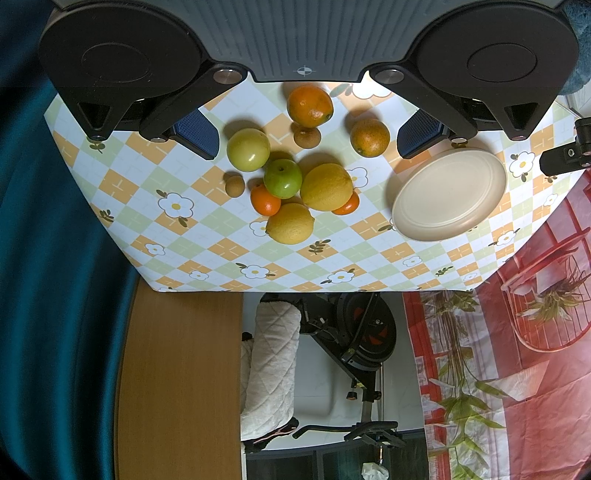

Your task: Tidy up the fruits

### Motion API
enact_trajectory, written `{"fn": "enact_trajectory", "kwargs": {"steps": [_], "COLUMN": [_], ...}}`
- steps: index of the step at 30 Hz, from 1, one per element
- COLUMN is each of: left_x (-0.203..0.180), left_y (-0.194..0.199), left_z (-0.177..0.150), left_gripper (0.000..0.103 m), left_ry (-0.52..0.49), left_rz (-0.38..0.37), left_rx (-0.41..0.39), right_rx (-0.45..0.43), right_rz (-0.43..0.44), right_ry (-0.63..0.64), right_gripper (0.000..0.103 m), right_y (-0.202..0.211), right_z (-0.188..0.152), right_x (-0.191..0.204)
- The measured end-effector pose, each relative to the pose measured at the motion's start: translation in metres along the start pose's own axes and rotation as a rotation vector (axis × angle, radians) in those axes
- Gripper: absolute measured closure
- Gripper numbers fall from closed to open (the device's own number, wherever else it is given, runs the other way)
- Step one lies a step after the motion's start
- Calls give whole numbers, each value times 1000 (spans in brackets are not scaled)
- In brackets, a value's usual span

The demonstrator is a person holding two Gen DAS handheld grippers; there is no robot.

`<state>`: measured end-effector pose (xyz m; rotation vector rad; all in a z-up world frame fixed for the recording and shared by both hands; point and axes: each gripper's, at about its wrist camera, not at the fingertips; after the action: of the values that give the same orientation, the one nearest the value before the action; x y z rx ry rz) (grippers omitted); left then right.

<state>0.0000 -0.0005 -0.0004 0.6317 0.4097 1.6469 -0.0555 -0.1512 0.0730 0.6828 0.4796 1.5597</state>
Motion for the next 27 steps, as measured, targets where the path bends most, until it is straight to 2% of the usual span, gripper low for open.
{"fn": "enact_trajectory", "kwargs": {"steps": [27], "left_x": [1], "left_y": [-5], "left_z": [-3], "left_gripper": [1], "left_ry": [14], "left_rz": [4], "left_rx": [19], "right_rx": [0], "right_rz": [-4], "right_ry": [-4], "right_gripper": [0], "right_y": [0], "right_z": [-1], "right_x": [-2]}}
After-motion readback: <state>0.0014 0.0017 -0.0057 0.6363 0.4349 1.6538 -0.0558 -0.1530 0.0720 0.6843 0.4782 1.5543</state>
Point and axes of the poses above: each gripper's, at about its wrist camera, not at the fingertips, and y roughly against the way its jaws point, x to its left, z to its top, and after that the axes turned 10 degrees about z, right-handed
